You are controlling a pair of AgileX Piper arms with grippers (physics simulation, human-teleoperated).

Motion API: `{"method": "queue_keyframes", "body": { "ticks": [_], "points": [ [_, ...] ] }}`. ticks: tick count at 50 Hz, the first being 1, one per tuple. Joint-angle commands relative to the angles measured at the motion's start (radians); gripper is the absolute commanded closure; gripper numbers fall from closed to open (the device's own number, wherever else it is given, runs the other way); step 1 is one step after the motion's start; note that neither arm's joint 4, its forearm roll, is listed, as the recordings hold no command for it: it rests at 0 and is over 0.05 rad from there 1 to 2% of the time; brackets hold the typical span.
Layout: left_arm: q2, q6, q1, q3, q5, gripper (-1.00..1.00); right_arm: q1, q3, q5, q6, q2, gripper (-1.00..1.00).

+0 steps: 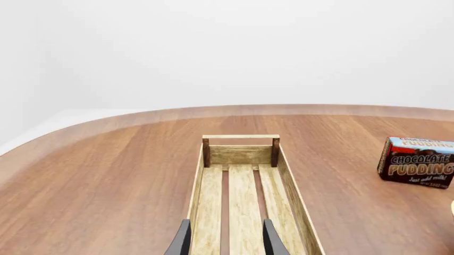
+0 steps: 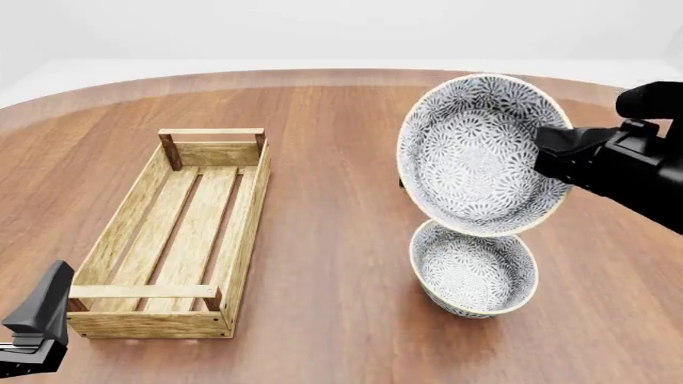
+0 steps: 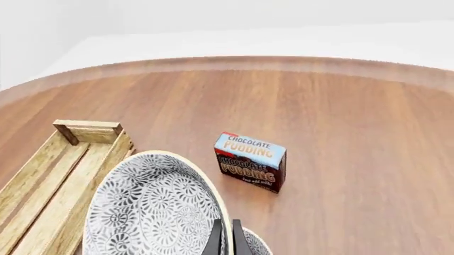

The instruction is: Stack the left bowl on the right bowl and place them in the tray.

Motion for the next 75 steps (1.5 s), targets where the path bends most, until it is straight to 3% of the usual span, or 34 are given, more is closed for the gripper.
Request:
{"method": "queue_keyframes", "body": {
  "ticks": [1, 23, 34, 49, 75],
  "points": [
    [0.0, 0.0, 0.0, 0.0, 0.0, -1.0, -0.07, 0.102, -0.092, 0.099, -0.009, 1.0],
    [0.0, 0.0, 0.0, 0.0, 0.0, -1.0, -0.068, 0.244, -0.206, 0.191, -0.014, 1.0],
    [0.0, 0.0, 0.0, 0.0, 0.0, -1.0, -0.102, 0.338, -0.363, 0.231, 0.081, 1.0],
    [0.0, 0.0, 0.0, 0.0, 0.0, -1.0, -0.104, 0.382, -0.497, 0.251, 0.201, 1.0],
    [0.0, 0.0, 0.0, 0.0, 0.0, -1.0, -0.117, 0.439, -0.633, 0.269, 0.31, 1.0]
  ]
}}
